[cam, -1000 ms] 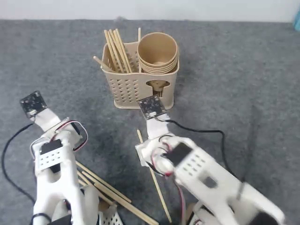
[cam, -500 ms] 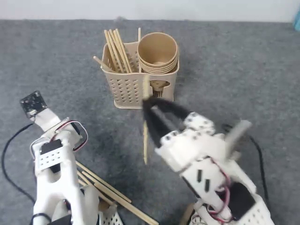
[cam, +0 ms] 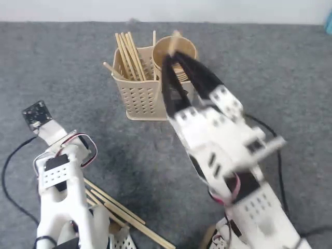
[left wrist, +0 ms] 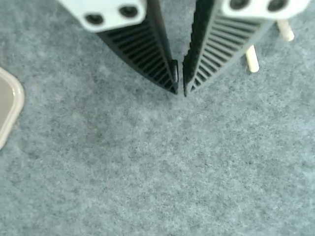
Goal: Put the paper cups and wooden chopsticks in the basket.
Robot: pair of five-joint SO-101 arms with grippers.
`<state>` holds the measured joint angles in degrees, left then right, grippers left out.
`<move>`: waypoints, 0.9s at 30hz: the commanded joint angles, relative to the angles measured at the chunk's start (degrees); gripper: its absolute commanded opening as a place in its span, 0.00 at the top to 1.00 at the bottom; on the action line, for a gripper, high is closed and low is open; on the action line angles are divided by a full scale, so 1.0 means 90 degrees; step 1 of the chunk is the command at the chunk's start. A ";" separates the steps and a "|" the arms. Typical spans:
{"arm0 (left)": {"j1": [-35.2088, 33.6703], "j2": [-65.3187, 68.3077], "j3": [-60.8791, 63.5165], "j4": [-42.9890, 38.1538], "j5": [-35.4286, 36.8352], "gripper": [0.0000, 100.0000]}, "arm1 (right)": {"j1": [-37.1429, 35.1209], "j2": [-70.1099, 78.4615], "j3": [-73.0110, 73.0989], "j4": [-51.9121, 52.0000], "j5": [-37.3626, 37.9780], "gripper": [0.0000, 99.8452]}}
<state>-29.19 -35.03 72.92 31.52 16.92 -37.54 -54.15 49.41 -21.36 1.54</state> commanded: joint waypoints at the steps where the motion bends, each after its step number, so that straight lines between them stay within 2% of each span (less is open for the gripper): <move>1: 0.0049 0.0010 -0.0230 -0.0156 -0.0010 0.98 | 0.0044 0.1421 -0.1201 -0.0659 0.0440 0.99; 8: 0.0049 0.0010 -0.0239 -0.0156 -0.0010 0.98 | 0.0142 0.3873 -0.3145 -0.0894 0.0518 0.99; 13: 0.0068 0.0010 -0.0239 -0.0156 -0.0010 0.98 | 0.0210 0.4908 -0.3643 -0.0913 0.0488 0.99; 16: 0.0068 0.0010 -0.0239 -0.0166 -0.0010 0.98 | 0.0220 0.5280 -0.3634 -0.0913 0.0488 0.90; 19: 0.0068 0.0010 -0.0239 -0.0166 -0.0010 0.98 | 0.0220 0.5446 -0.3585 -0.0913 0.0488 0.81; 24: 0.0068 0.0010 -0.0239 -0.0166 -0.0010 0.98 | 0.0220 0.4967 -0.3487 -0.0796 0.0488 0.88; 27: 0.0068 0.0010 -0.0239 -0.0166 -0.0010 0.98 | 0.0210 0.4107 -0.2999 -0.0200 0.0488 0.92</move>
<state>-29.19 -35.03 72.92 31.52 16.92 -36.31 -7.38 21.01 -26.81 5.32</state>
